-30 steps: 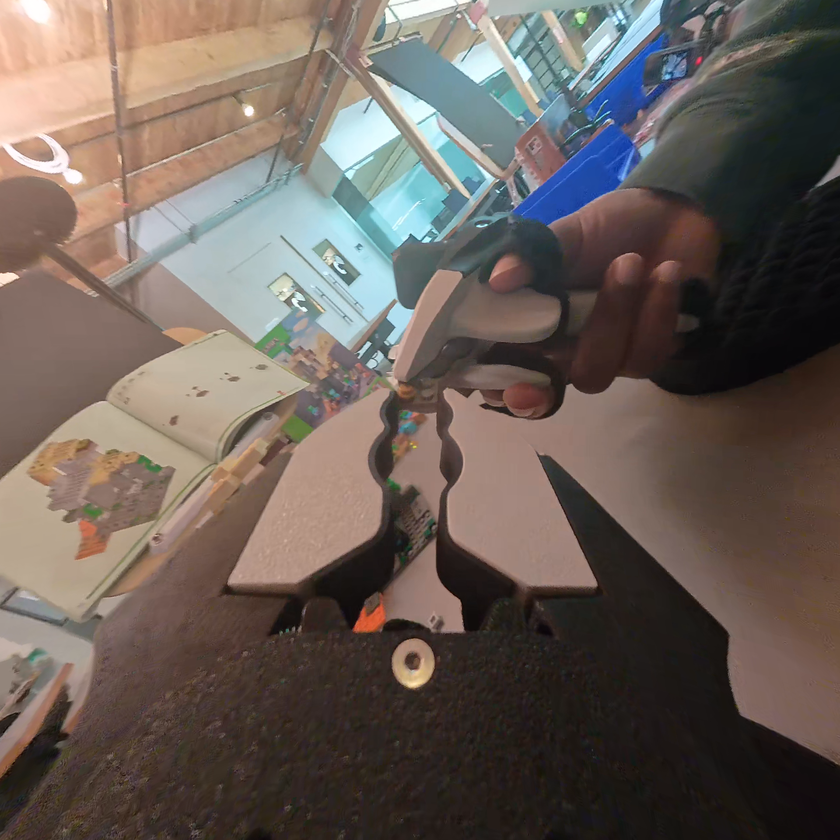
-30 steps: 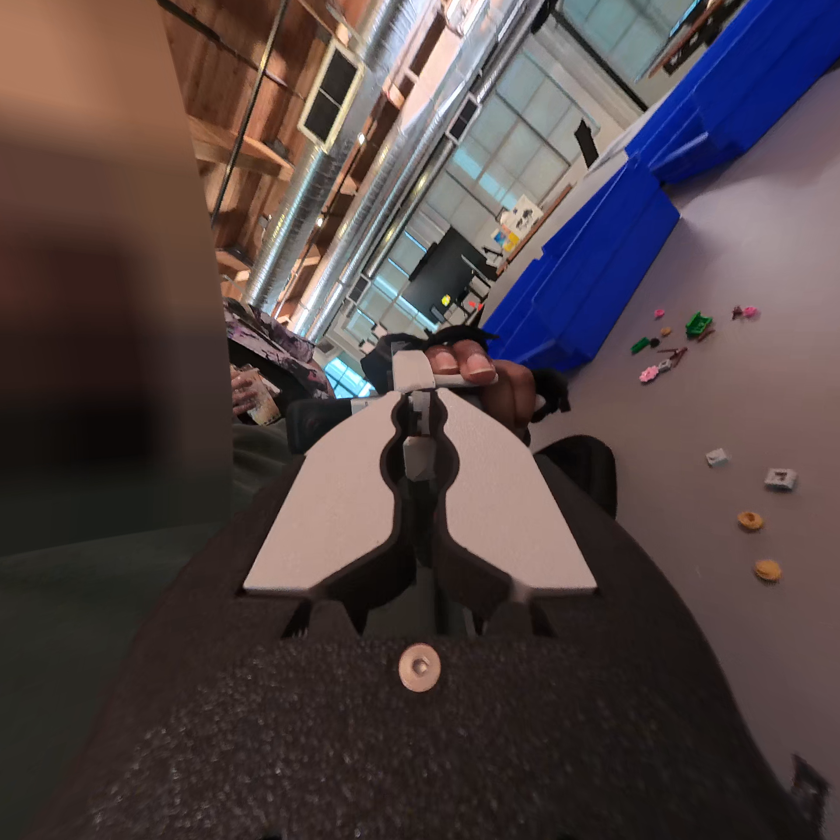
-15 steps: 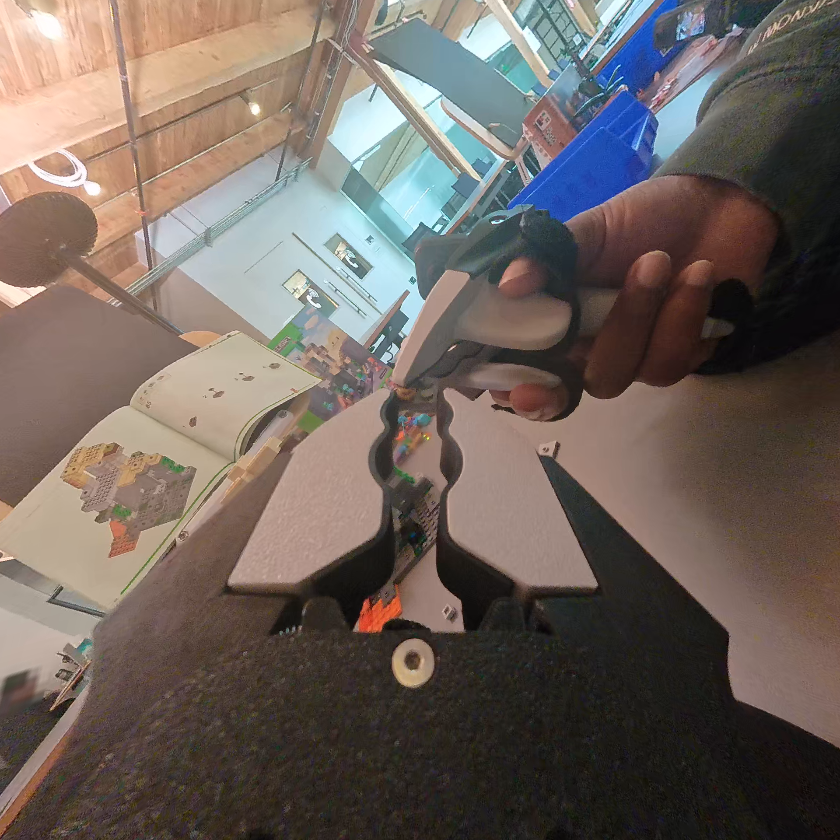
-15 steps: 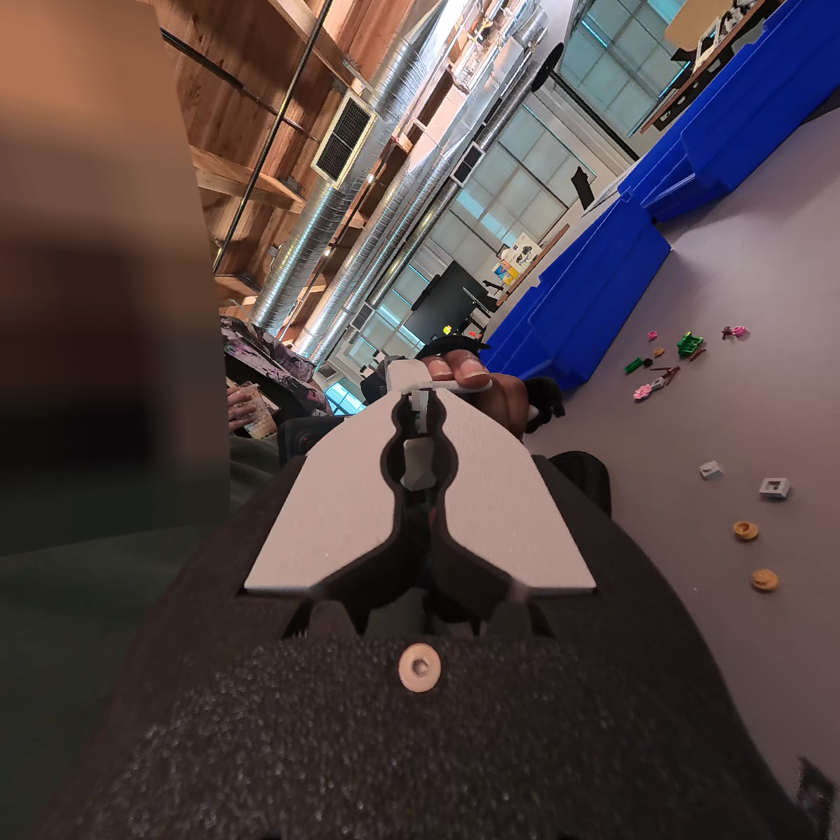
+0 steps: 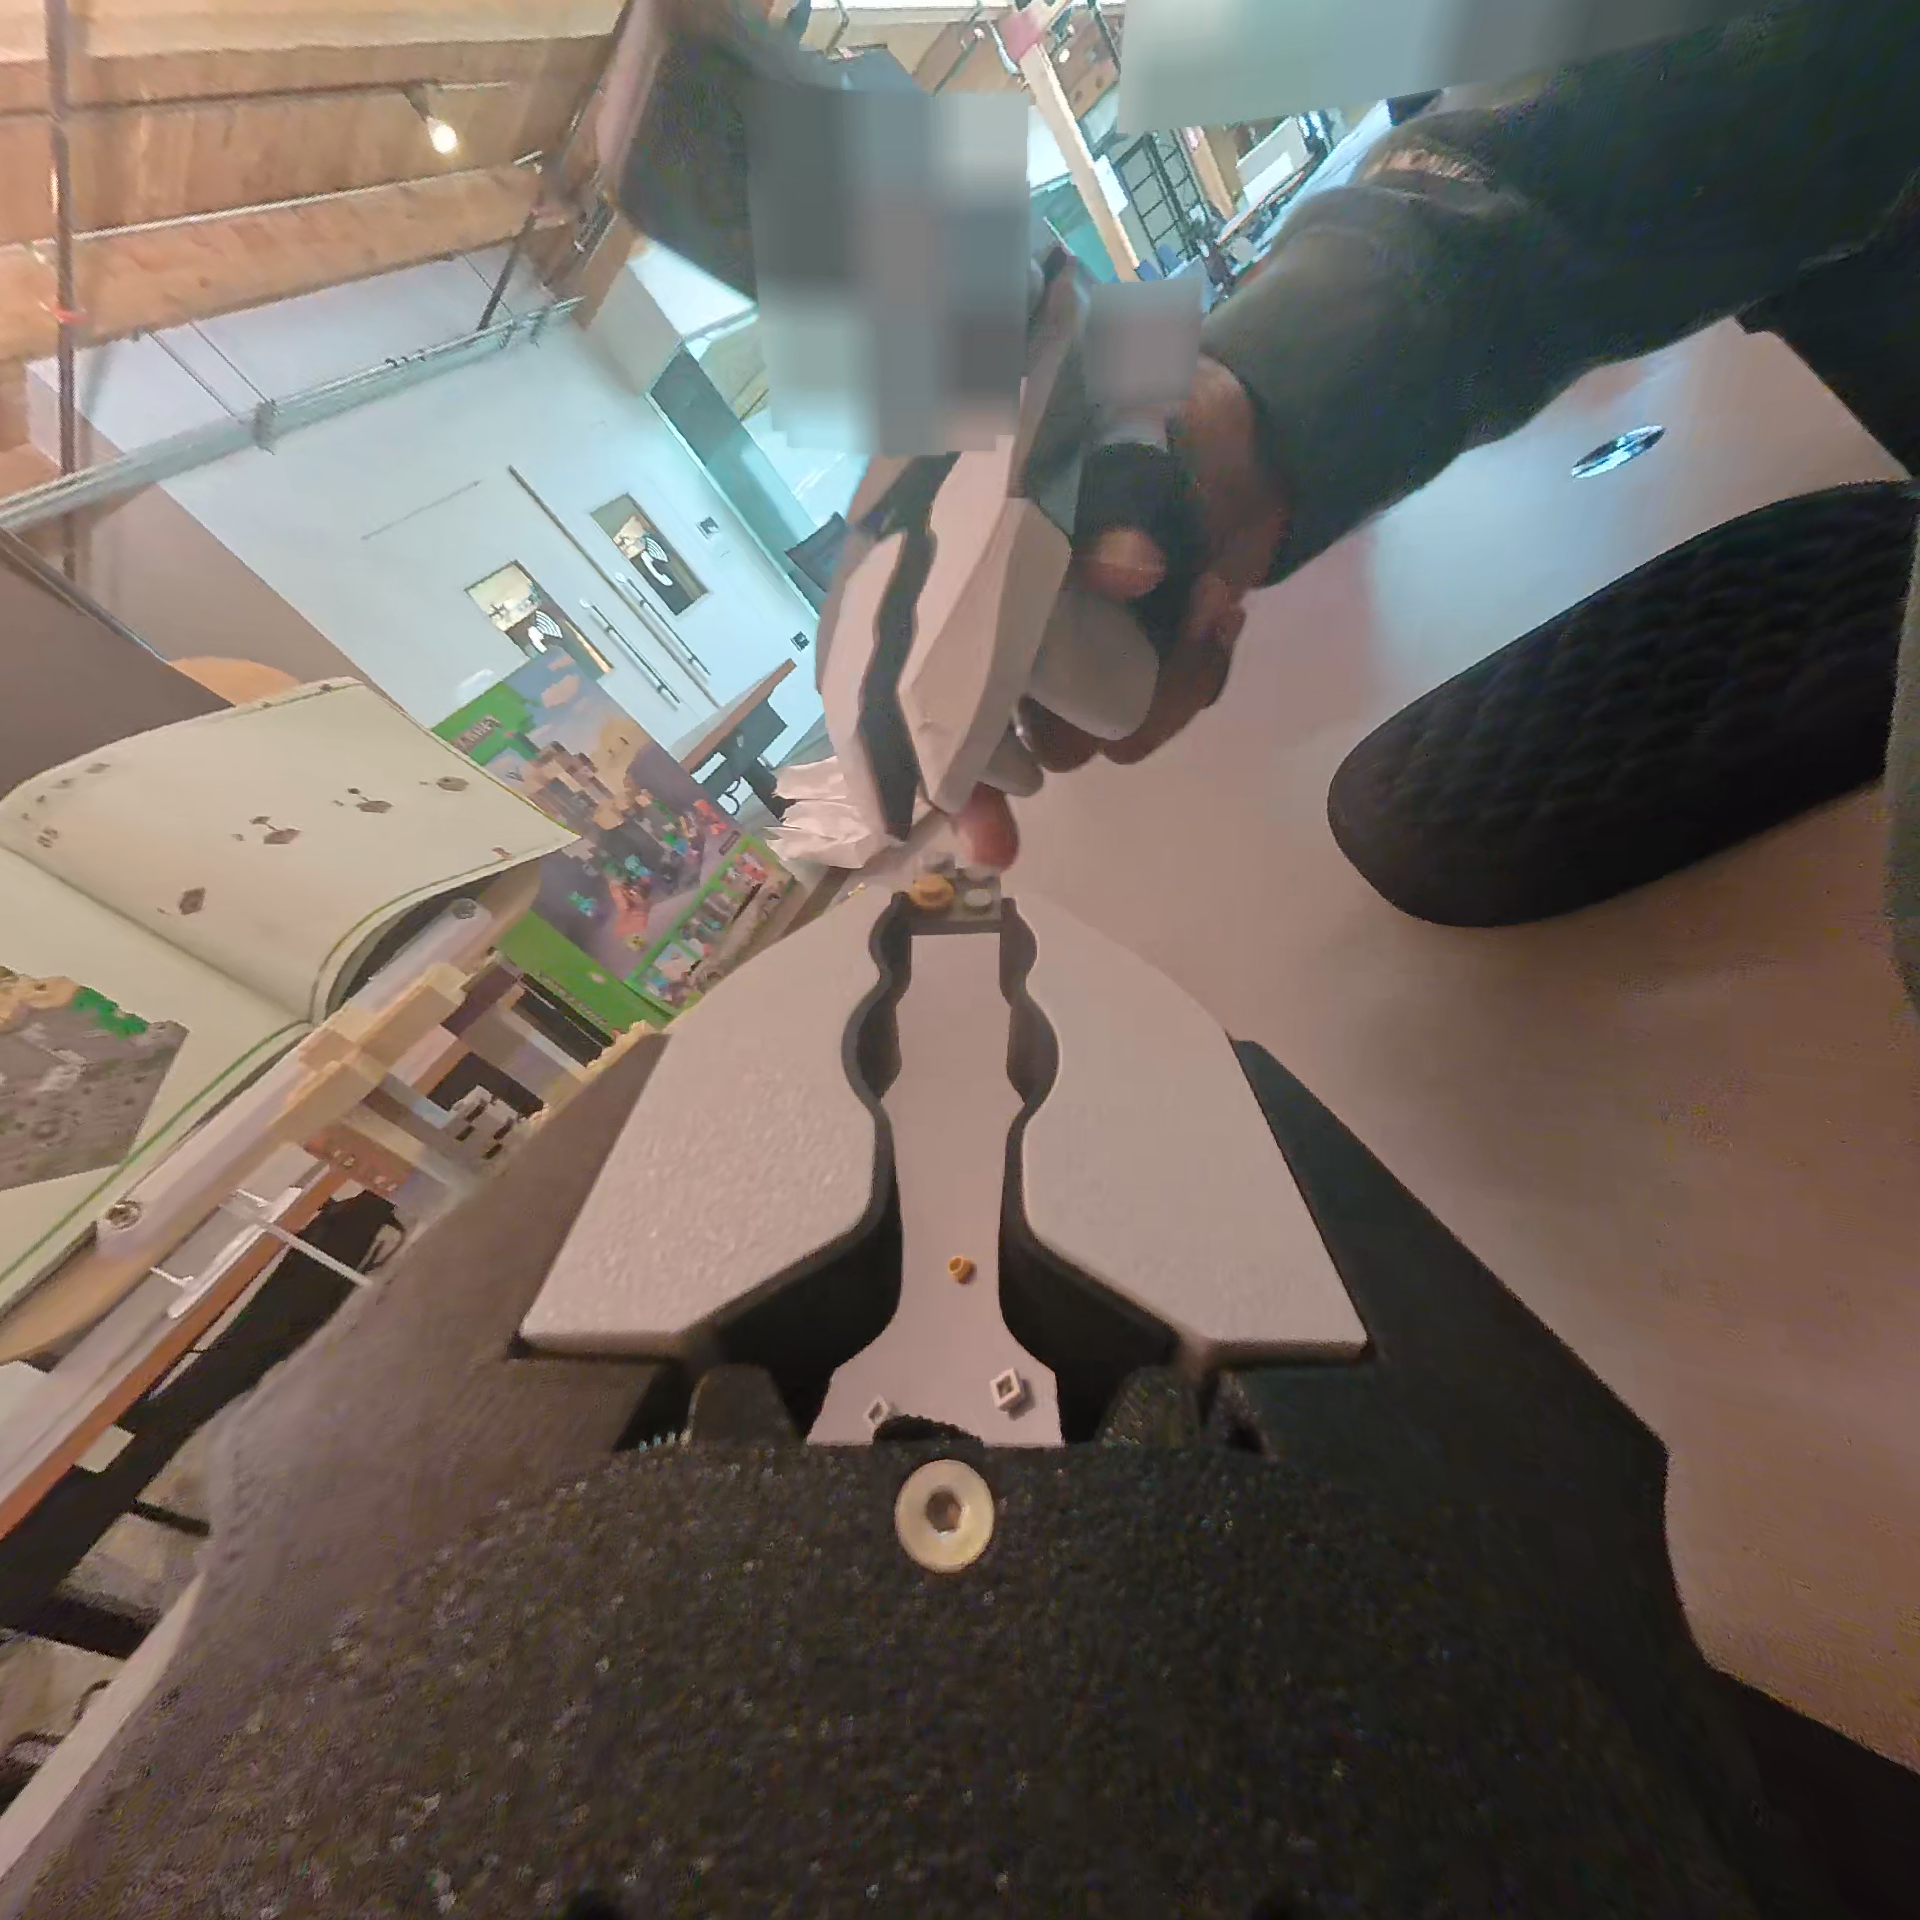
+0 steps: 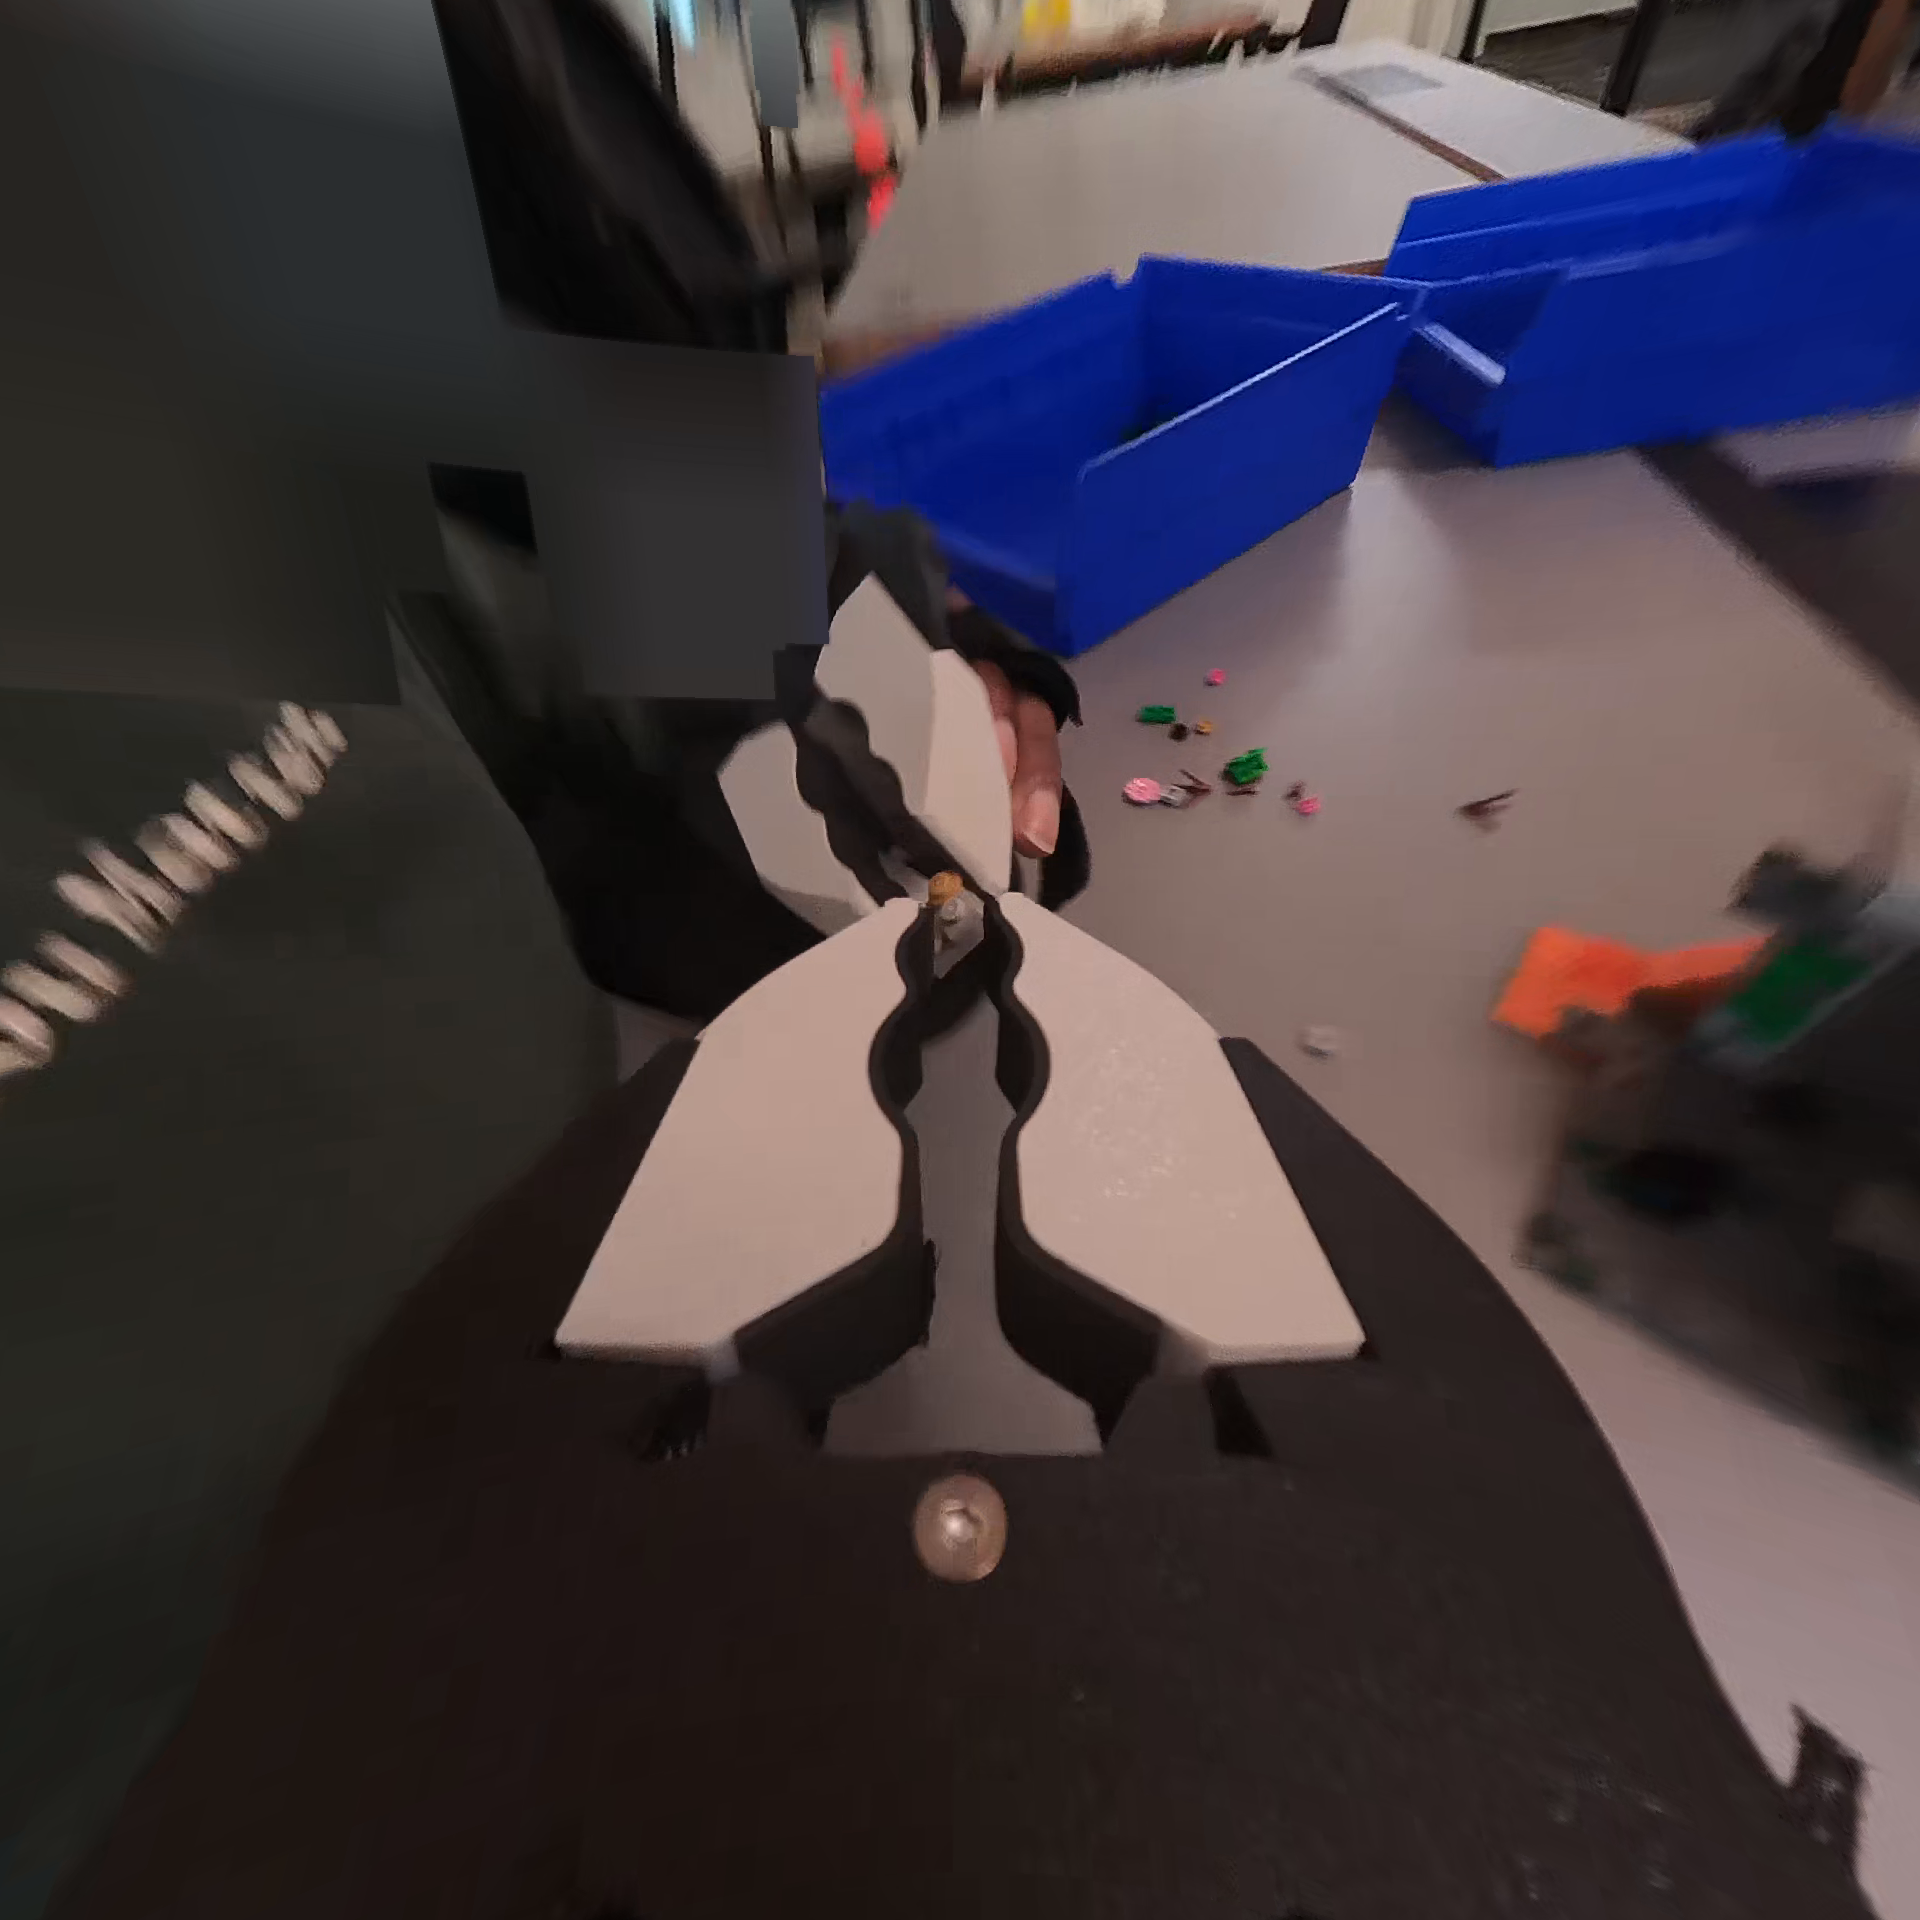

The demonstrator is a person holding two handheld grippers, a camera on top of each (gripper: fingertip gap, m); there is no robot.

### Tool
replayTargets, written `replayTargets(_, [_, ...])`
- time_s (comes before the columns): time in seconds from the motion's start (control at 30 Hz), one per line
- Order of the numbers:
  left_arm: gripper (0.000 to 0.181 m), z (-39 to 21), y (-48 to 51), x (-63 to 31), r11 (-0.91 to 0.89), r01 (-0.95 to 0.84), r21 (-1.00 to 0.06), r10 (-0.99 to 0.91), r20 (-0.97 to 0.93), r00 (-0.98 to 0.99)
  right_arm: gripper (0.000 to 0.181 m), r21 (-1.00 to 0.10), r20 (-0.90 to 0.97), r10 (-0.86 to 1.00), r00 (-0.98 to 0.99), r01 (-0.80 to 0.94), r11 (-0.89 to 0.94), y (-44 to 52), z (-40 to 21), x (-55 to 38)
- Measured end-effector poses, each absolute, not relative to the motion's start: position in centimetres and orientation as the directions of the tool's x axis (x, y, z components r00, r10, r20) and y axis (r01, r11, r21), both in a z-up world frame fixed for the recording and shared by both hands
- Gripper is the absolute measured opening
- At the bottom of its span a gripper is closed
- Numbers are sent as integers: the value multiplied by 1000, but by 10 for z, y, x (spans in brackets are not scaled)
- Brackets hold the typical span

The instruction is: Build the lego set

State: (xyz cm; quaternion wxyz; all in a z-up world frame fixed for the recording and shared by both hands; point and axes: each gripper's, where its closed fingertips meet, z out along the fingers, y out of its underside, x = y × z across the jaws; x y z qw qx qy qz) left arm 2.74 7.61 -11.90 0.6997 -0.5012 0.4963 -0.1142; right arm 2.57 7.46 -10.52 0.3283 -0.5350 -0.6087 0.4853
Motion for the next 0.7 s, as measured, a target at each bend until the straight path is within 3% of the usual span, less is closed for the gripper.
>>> replayTargets(0.27, [16,-120,76,28,448,-317,-836,-687,-549,477,10,-898,80,962,-260,400,183,73,-114,20])
replayTargets(0.7, [16,-121,82,24,404,-322,-856,-689,-516,509,8,-914,154,987,-51,371,162,80,-113,16])
